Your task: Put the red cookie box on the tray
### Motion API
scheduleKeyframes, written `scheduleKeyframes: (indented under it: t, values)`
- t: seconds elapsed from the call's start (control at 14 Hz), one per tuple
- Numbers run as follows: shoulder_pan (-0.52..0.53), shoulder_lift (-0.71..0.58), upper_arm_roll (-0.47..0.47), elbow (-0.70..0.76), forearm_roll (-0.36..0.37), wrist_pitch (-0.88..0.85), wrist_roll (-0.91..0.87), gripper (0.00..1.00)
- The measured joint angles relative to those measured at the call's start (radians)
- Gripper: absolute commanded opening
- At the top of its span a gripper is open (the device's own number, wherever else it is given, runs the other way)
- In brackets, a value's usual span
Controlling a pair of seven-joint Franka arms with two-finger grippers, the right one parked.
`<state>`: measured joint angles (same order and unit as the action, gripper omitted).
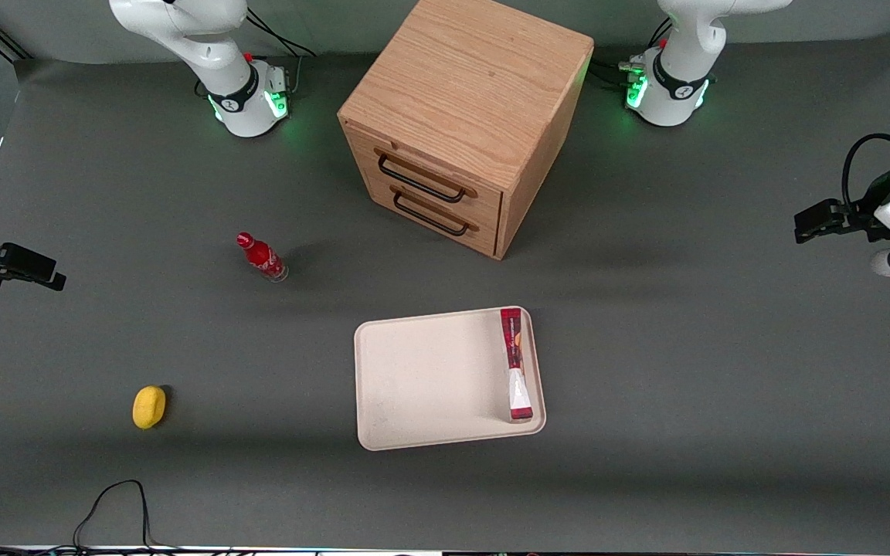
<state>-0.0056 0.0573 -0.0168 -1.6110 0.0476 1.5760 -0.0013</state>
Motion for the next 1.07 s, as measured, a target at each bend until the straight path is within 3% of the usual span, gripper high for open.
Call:
scheduleKeyframes:
  t: [1.07]
  values:
    - [-0.001, 0.0, 0.002, 0.0, -0.061, -0.014, 0.012, 1.0]
